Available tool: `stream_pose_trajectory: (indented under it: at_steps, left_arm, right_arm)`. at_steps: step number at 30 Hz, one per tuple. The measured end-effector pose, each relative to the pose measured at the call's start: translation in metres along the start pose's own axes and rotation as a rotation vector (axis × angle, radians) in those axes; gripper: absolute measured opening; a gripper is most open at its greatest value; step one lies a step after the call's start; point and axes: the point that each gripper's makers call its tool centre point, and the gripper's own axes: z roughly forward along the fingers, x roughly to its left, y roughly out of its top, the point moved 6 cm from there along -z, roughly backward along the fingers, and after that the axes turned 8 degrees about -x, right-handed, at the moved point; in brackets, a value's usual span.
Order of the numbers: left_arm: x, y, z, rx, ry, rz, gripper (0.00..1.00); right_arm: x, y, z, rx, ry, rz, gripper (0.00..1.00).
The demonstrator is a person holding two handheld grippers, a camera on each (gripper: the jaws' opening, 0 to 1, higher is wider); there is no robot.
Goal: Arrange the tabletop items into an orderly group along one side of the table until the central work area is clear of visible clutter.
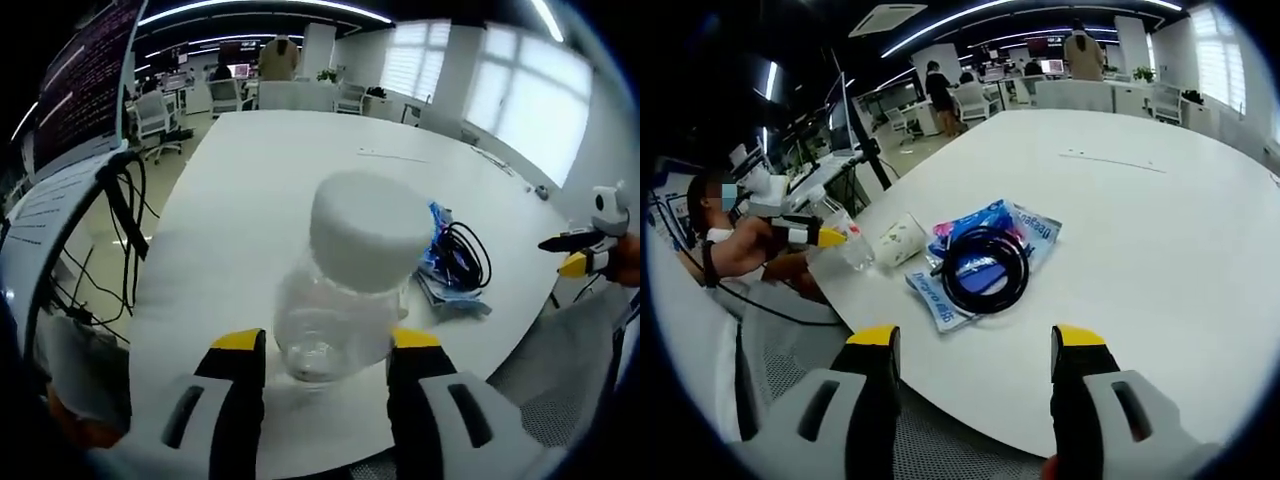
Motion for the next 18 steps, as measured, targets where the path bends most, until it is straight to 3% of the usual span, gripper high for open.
stream_pose_trajectory:
  at_steps: [2, 18]
  left_arm:
    - [-0.0011, 0.0007, 0.0004, -0.004, -0.013, 0.007, 0.4]
    - [0.004, 0.0056, 0.0063, 0.0, 0.022, 0.006, 0.4]
  right_arm:
    - [-0.0023, -0.0008, -0.0019, 0.002, -0.007, -0.002, 0.6]
    - [-0.0011, -0.0088, -0.005, 0.01, -0.03, 0.018, 0.6]
